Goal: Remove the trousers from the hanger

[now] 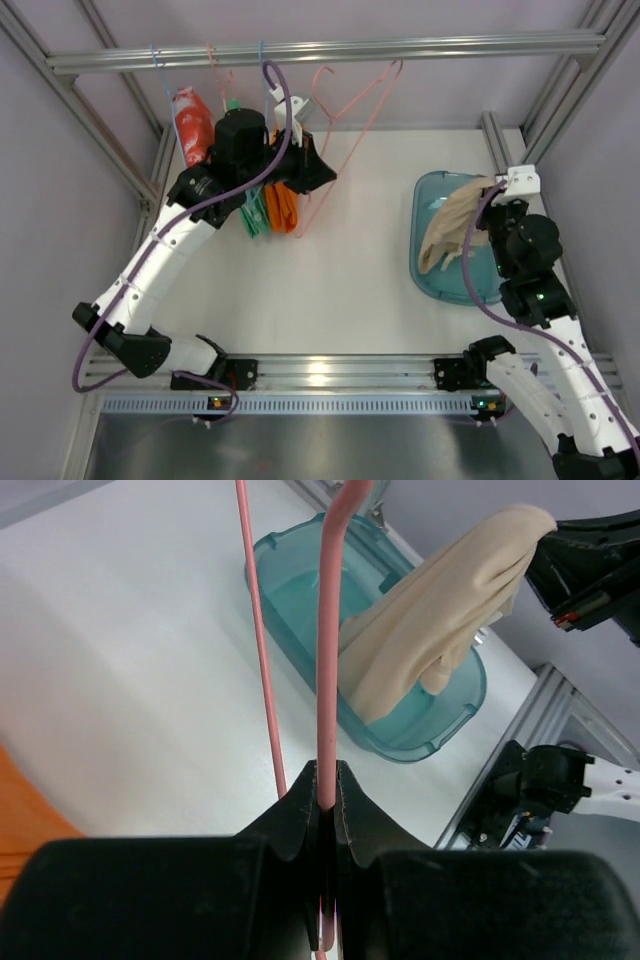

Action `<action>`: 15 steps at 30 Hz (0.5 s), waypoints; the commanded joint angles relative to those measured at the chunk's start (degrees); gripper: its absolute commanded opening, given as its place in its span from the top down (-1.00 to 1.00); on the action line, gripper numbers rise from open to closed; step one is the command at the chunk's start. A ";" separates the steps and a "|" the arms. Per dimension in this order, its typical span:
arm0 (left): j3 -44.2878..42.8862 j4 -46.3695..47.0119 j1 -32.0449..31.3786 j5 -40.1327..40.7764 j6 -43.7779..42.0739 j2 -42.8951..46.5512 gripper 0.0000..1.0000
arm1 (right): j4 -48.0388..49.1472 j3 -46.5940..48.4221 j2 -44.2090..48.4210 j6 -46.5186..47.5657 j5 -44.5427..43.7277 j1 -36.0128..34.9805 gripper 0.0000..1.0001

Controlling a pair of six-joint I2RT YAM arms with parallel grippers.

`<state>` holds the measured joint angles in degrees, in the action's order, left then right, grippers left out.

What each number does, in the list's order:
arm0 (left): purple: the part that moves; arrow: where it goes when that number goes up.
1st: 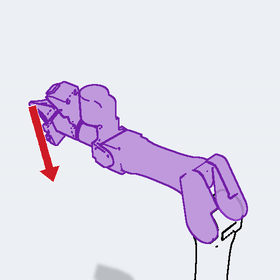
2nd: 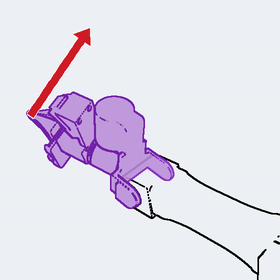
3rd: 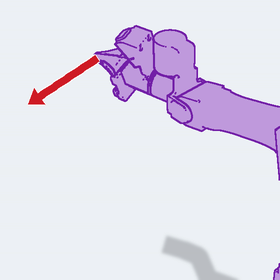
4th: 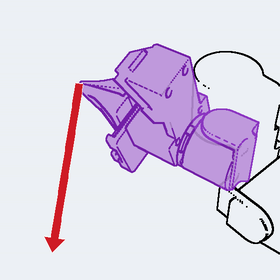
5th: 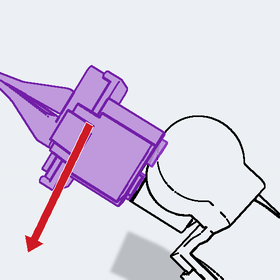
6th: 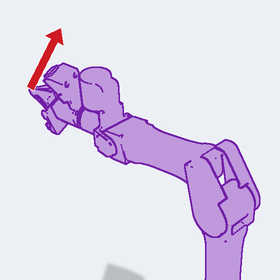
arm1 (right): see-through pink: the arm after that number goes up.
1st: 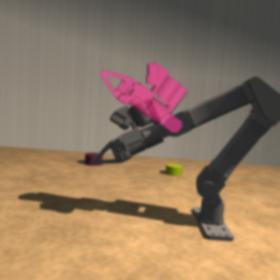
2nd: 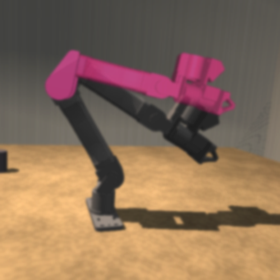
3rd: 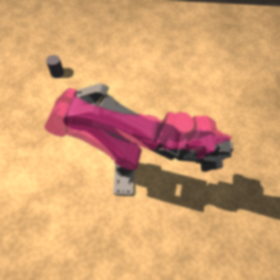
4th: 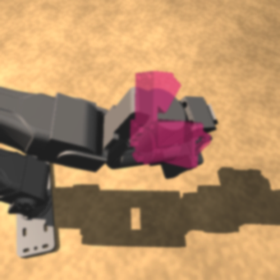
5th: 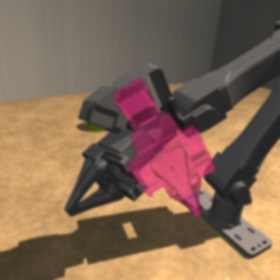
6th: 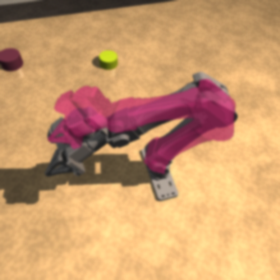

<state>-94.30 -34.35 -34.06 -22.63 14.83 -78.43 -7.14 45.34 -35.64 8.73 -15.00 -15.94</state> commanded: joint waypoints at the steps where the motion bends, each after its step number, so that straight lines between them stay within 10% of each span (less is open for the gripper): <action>1: -7.82 -10.20 -0.13 5.13 -4.19 -3.64 1.00 | 11.95 -3.05 -2.15 1.81 -3.62 0.65 1.00; 8: -10.02 -13.81 -0.21 10.57 -2.53 -4.88 1.00 | 9.97 -6.41 -11.19 -0.12 -3.81 0.65 0.89; 10: -11.52 -15.04 -0.39 12.34 -1.74 -6.12 1.00 | 7.32 -5.45 -13.57 -1.87 -1.88 0.74 0.34; 11: -11.78 -15.22 -0.39 12.70 -1.47 -6.20 1.00 | 3.83 -5.09 -15.15 -2.22 -0.57 0.83 -0.31; 15: -13.62 -15.22 -0.39 13.75 0.46 -7.08 1.00 | 2.40 -3.78 -13.94 -3.99 3.30 1.35 -0.99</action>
<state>-103.96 -49.47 -34.22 -11.77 13.63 -85.47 -5.56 38.26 -51.16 6.63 -15.20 -15.81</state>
